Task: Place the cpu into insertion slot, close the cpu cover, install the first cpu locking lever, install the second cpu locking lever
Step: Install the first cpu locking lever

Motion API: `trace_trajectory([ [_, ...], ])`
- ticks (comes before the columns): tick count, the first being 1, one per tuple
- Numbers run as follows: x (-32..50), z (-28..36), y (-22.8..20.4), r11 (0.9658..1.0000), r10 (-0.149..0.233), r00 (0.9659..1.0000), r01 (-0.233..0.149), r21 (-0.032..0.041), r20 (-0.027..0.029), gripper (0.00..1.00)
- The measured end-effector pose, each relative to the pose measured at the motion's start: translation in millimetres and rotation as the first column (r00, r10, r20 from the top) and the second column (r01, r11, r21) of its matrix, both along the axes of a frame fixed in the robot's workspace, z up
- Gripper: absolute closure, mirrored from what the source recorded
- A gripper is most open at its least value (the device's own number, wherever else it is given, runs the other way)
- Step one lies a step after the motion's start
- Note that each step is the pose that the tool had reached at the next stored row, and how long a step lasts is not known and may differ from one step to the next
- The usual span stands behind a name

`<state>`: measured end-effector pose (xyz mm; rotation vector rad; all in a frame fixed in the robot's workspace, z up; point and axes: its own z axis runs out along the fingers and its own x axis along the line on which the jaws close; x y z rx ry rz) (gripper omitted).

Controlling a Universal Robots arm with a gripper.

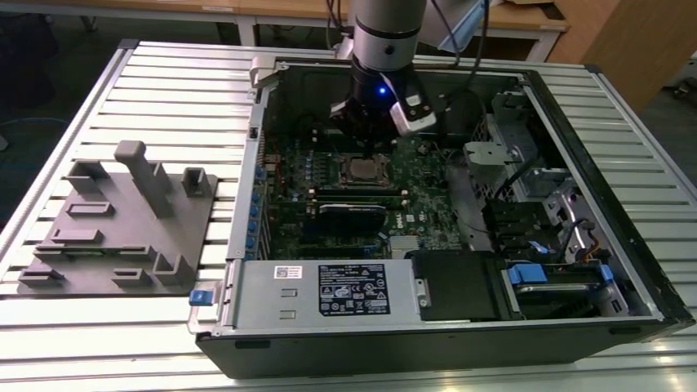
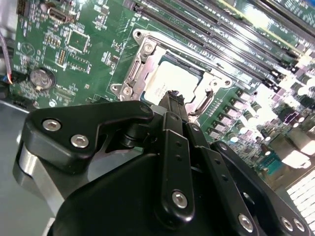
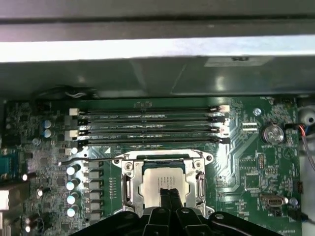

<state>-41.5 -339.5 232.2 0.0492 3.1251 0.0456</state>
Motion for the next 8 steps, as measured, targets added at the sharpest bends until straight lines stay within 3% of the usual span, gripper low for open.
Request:
trace_trajectory([
  [4, 0.0, -0.1, 0.0, 0.9979, 0.064, 0.9979, -0.064, -0.0001, 0.0000, 0.89],
  [8, -3.3, -0.3, 0.0, 0.9974, 0.072, 0.9974, -0.072, 0.0002, 0.0004, 0.89],
])
